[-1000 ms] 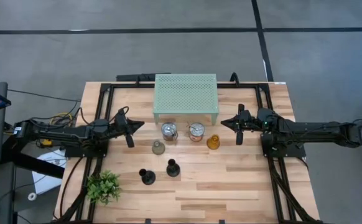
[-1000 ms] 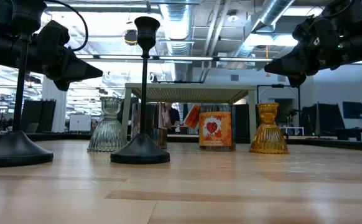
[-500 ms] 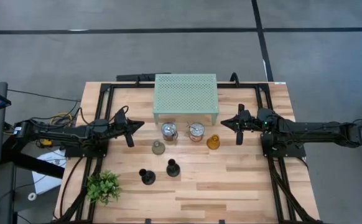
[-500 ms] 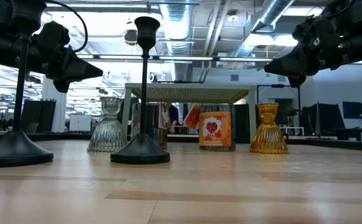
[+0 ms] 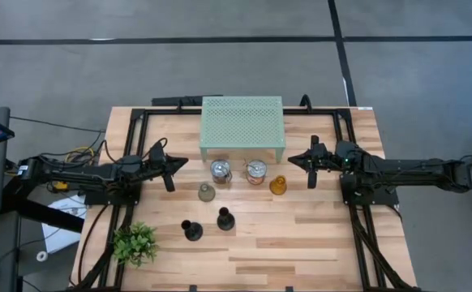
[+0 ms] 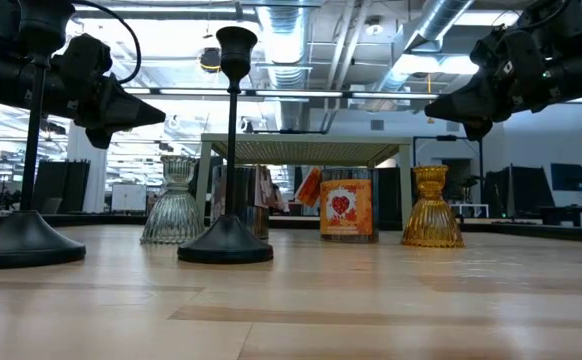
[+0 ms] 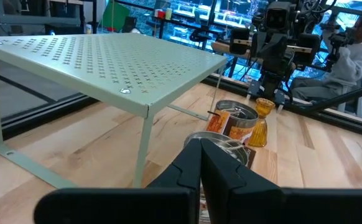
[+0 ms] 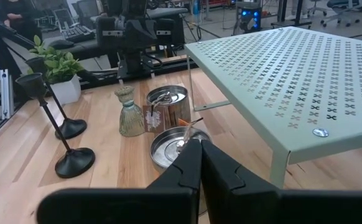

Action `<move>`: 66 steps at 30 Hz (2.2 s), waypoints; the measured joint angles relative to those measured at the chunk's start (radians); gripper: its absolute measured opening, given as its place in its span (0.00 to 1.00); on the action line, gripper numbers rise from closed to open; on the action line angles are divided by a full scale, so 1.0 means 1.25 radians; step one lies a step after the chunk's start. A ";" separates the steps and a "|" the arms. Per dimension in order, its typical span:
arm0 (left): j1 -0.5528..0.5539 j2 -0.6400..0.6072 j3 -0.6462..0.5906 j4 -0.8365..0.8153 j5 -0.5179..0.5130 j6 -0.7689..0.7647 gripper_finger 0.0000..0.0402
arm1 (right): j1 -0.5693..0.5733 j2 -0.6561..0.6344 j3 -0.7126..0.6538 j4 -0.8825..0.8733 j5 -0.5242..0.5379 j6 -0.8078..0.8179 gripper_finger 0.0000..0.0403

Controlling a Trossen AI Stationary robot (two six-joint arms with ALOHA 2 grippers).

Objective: Pick & Place candle stick holders
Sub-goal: Put the right scented candle on the shelf

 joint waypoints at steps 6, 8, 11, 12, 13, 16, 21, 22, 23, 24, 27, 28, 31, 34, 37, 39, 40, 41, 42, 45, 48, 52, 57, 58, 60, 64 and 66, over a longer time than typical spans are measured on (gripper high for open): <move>0.000 0.000 0.000 0.008 0.000 0.001 0.02 | 0.000 0.000 0.000 0.000 0.000 0.000 0.00; 0.000 0.000 0.000 0.008 0.000 0.001 0.02 | 0.001 0.000 0.000 0.000 0.000 0.000 0.00; 0.000 0.000 0.000 0.011 0.000 0.001 0.02 | 0.001 0.000 0.000 0.000 0.006 -0.007 0.00; 0.000 0.000 0.000 0.012 0.000 0.001 0.02 | 0.001 0.000 0.000 0.001 0.010 -0.012 0.00; 0.000 0.000 0.000 0.013 0.000 0.001 0.02 | 0.001 0.000 0.000 0.003 0.012 -0.013 0.00; 0.000 0.000 0.000 0.014 0.000 0.024 0.02 | 0.001 0.000 0.000 0.007 0.008 -0.013 0.00; 0.000 0.000 0.000 0.017 0.000 0.085 0.02 | 0.007 0.001 0.026 -0.003 0.008 0.035 0.00; 0.000 0.000 0.000 0.018 0.000 0.085 0.02 | 0.014 0.001 0.043 -0.012 0.009 0.039 0.00; 0.000 0.000 0.000 0.018 0.000 0.085 0.02 | 0.023 0.003 0.063 -0.027 0.010 0.038 0.00; 0.000 0.000 0.000 0.018 0.000 0.085 0.02 | 0.033 0.009 0.086 -0.050 0.018 0.033 0.00; 0.000 0.000 0.000 0.018 0.000 0.085 0.02 | 0.068 0.037 0.171 -0.151 0.087 0.007 0.00; 0.000 0.000 0.000 0.018 0.000 0.085 0.02 | 0.080 0.055 0.202 -0.186 0.119 0.008 0.00; 0.000 0.000 0.000 0.018 0.000 0.085 0.02 | 0.107 0.124 0.276 -0.274 0.207 0.042 0.00; 0.000 0.000 0.000 0.018 0.000 0.085 0.02 | 0.119 0.203 0.328 -0.287 0.214 0.126 0.00; 0.000 0.000 0.000 0.018 0.000 0.085 0.02 | 0.118 0.284 0.369 -0.293 0.159 0.165 0.00; 0.000 0.000 0.000 0.018 0.000 0.085 0.02 | 0.118 0.336 0.396 -0.297 0.113 0.183 0.00; 0.000 0.000 0.000 0.018 0.000 0.085 0.02 | 0.118 0.361 0.409 -0.297 0.094 0.195 0.00; 0.000 0.000 0.000 0.018 0.000 0.085 0.02 | 0.118 0.384 0.426 -0.302 0.078 0.217 0.00; 0.000 0.000 0.000 0.018 0.000 0.085 0.02 | 0.118 0.406 0.446 -0.318 0.069 0.254 0.00; 0.000 0.000 0.000 0.018 0.000 0.085 0.02 | 0.119 0.469 0.528 -0.437 0.069 0.363 0.00; 0.000 0.000 0.000 0.018 0.000 0.085 0.02 | 0.135 0.526 0.618 -0.585 0.099 0.407 0.00; 0.000 0.000 0.000 0.018 0.000 0.085 0.02 | 0.157 0.581 0.725 -0.759 0.201 0.440 0.00; 0.000 0.000 0.000 0.018 0.000 0.088 0.02 | 0.162 0.614 0.789 -0.795 0.215 0.430 0.00; 0.000 0.000 0.000 0.018 0.000 0.088 0.02 | 0.163 0.617 0.796 -0.785 0.204 0.427 0.00; 0.000 0.000 0.000 0.018 0.000 0.088 0.02 | 0.163 0.618 0.799 -0.757 0.182 0.413 0.00; 0.000 0.000 0.000 0.018 0.000 0.088 0.02 | 0.163 0.618 0.799 -0.717 0.144 0.425 0.00; 0.000 0.000 0.000 0.018 0.000 0.088 0.02 | 0.155 0.618 0.799 -0.736 0.120 0.474 0.00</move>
